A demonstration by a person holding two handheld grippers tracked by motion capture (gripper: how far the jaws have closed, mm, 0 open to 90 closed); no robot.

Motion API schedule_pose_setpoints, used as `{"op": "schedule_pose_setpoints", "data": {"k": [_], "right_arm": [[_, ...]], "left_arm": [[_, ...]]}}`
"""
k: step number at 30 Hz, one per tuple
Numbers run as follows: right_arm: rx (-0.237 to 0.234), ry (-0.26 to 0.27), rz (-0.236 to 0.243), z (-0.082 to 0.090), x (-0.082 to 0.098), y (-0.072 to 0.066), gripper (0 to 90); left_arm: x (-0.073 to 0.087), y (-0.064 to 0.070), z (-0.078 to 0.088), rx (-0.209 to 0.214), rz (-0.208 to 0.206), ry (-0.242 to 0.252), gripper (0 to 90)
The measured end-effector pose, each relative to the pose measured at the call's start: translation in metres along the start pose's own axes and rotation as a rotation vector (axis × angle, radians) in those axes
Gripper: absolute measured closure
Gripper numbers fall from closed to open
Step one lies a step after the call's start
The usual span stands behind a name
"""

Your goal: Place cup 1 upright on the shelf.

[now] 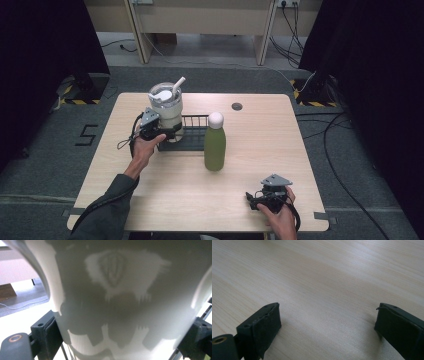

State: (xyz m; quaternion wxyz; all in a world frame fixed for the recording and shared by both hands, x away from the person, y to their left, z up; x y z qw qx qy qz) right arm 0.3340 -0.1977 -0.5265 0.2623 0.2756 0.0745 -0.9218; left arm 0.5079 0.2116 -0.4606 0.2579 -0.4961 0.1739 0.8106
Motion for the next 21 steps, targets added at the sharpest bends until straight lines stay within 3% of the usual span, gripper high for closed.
{"op": "schedule_pose_setpoints", "data": {"k": [5, 9, 11, 21], "right_arm": [[-0.001, -0.001, -0.003, 0.0000, 0.0001, -0.0003, 6.5], [0.000, 0.000, 0.000, 0.0000, 0.0000, 0.0000, 6.5], [0.000, 0.000, 0.000, 0.0000, 0.0000, 0.0000, 6.4], [0.000, 0.000, 0.000, 0.0000, 0.0000, 0.0000, 6.5]], "left_arm": [[-0.0007, 0.0023, -0.0006, -0.011, -0.016, -0.009, 10.2], [-0.0003, 0.0037, -0.0016, -0.002, 0.023, 0.013, 10.0], [-0.0004, 0.0027, -0.0005, -0.012, -0.002, -0.011, 9.9], [0.0004, 0.0034, -0.0003, -0.012, 0.008, -0.007, 9.1]]}}
Point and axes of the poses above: each handheld gripper's, and its own axes: z roughly backward along the jaws, x roughly out of its underside, y roughly to its right, the point moved 1 cm from there along -z, roughly forward along the jaws, and after that the axes turned 12 degrees about -y, right-handed, at the moved point
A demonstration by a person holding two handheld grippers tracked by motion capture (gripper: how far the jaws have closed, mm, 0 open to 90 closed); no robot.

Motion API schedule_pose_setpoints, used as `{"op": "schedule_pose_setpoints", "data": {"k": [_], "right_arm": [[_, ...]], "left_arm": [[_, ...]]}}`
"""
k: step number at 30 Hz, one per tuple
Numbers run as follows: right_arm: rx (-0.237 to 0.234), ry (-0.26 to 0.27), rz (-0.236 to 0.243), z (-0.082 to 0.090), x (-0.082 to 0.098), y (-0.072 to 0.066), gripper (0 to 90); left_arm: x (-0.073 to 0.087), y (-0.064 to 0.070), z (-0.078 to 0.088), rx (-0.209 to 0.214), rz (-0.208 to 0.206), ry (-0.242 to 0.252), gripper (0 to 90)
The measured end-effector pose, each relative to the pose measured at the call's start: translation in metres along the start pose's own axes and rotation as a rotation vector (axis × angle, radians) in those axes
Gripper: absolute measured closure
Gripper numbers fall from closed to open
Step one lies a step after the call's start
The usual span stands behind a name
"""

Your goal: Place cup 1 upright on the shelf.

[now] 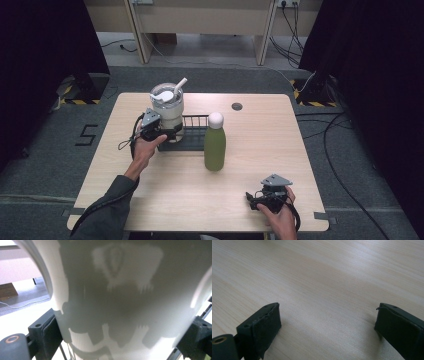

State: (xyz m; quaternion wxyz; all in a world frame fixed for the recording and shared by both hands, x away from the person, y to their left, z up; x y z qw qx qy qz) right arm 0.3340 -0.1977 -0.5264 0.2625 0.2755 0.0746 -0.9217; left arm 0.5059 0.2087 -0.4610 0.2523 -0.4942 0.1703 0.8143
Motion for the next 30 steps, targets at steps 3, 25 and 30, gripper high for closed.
{"op": "schedule_pose_setpoints", "data": {"k": [3, 25, 30], "right_arm": [[0.000, 0.000, 0.000, 0.0000, 0.0000, 0.0000, 6.5], [0.000, 0.000, 0.000, 0.0000, 0.0000, 0.0000, 6.5], [0.000, 0.000, 0.000, 0.0000, 0.0000, 0.0000, 6.5]], "left_arm": [[-0.0001, 0.0005, 0.0012, -0.005, -0.005, 0.001, 9.2], [-0.0010, -0.0032, 0.0076, 0.021, -0.026, -0.021, 9.3], [-0.0008, -0.0051, 0.0081, 0.034, -0.030, -0.020, 9.2]]}}
Point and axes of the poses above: each handheld gripper's, and its own axes: z roughly backward along the jaws, x roughly out of its underside, y roughly to its right, the point moved 1 cm from there along -z, roughly forward along the jaws, and after that the axes turned 12 degrees about -y, right-handed, at the moved point
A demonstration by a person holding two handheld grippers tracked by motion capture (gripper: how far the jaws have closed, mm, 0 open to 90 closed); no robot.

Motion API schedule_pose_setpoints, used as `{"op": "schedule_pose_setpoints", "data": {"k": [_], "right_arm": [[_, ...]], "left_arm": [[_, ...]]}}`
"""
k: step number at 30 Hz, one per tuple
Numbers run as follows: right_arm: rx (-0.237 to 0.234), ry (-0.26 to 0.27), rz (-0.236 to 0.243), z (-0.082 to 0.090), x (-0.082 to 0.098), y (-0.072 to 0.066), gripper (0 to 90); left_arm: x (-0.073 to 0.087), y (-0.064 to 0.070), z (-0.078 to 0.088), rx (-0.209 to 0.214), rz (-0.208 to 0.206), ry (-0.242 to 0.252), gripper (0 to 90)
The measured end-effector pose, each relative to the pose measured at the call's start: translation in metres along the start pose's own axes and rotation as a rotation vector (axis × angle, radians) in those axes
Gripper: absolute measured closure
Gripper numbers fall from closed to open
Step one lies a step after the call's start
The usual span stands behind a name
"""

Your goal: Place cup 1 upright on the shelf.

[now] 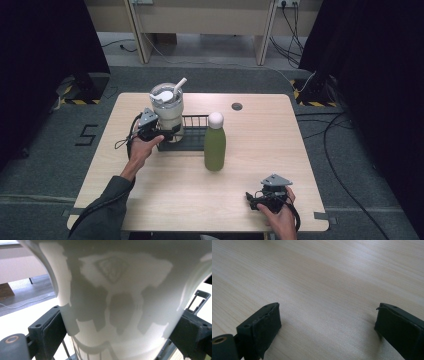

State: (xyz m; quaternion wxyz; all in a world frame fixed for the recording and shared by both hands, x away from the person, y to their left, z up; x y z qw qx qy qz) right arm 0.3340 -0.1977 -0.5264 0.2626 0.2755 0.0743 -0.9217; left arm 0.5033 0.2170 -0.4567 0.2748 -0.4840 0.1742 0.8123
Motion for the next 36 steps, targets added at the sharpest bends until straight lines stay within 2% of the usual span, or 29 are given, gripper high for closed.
{"op": "schedule_pose_setpoints", "data": {"k": [2, 5, 8, 22, 25, 27, 36], "right_arm": [[0.000, 0.000, 0.000, 0.000, 0.000, 0.000, 6.5], [0.000, 0.000, 0.000, 0.000, 0.000, 0.000, 6.5], [0.000, 0.000, 0.000, 0.000, 0.000, 0.000, 6.5], [0.000, 0.000, 0.000, 0.000, 0.000, 0.000, 6.5], [0.000, 0.000, 0.000, 0.000, 0.000, 0.000, 6.5], [0.000, 0.000, 0.000, 0.000, 0.000, 0.000, 6.5], [0.000, -0.001, -0.001, 0.000, 0.000, 0.000, 6.5]], "left_arm": [[0.000, -0.001, 0.001, -0.005, -0.006, 0.005, 9.1], [0.001, -0.002, 0.003, 0.016, -0.001, 0.005, 8.8], [0.002, -0.002, 0.004, 0.019, -0.001, 0.005, 8.7], [0.010, -0.001, 0.015, 0.005, -0.002, -0.011, 12.5], [0.013, 0.000, 0.021, 0.021, 0.009, -0.010, 14.5], [0.016, 0.001, 0.023, 0.021, 0.000, -0.016, 14.4], [0.024, 0.007, 0.034, 0.043, 0.007, -0.019, 14.6]]}}
Point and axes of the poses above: each handheld gripper's, and its own axes: z roughly backward along the jaws, x roughly out of its underside, y roughly to its right, the point moved 1 cm from there along -z, roughly forward along the jaws, and after that the axes turned 12 degrees about -y, right-handed, at the moved point
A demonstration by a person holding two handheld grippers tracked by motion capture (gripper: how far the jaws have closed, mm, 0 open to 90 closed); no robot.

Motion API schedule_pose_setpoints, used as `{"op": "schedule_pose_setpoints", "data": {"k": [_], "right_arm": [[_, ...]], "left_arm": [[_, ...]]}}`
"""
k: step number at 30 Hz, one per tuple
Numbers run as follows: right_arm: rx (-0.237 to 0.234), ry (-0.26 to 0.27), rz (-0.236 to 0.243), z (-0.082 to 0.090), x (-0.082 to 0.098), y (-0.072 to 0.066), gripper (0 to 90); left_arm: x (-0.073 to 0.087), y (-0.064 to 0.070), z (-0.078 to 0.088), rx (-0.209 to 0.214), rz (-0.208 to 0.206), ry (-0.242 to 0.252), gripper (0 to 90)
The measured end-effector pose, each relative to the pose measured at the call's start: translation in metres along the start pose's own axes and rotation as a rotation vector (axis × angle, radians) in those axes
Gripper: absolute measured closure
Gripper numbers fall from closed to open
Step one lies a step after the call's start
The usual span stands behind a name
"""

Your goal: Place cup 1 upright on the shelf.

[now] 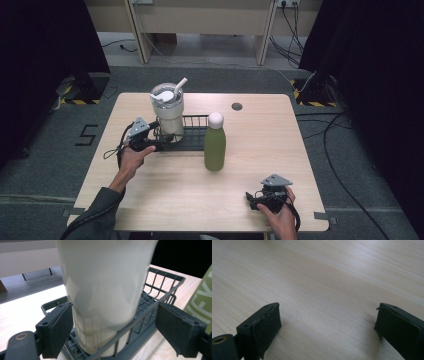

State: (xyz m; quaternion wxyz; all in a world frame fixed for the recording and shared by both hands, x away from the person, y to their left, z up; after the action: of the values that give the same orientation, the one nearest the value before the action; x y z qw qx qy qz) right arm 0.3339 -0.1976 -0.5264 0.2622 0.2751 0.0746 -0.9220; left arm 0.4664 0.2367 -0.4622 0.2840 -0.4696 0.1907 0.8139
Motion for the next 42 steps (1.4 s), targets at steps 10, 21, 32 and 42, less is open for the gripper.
{"op": "schedule_pose_setpoints", "data": {"k": [10, 21, 32, 42], "right_arm": [[0.001, 0.005, 0.001, 0.000, 0.000, 0.000, 6.5], [-0.002, 0.002, -0.008, 0.000, 0.000, -0.001, 6.5], [-0.002, 0.002, -0.009, 0.000, 0.000, -0.001, 6.5], [0.000, 0.004, -0.001, 0.000, 0.000, 0.000, 6.4]], "left_arm": [[0.002, 0.006, 0.014, 0.029, 0.028, -0.001, 14.6], [0.019, 0.009, 0.029, 0.037, 0.033, -0.024, 14.6], [0.035, 0.021, 0.039, 0.060, 0.040, -0.024, 14.7], [0.045, 0.027, 0.048, 0.062, 0.023, -0.040, 14.7]]}}
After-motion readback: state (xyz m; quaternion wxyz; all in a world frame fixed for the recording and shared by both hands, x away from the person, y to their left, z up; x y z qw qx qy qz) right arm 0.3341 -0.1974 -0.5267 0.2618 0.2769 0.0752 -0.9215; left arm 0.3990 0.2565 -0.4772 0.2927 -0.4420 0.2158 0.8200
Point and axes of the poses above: each handheld gripper's, and its own axes: z roughly backward along the jaws, x roughly out of its underside, y roughly to its right, the point moved 1 cm from there along -z, roughly forward along the jaws, and after that the axes turned 12 degrees about -y, right-handed, at the moved point
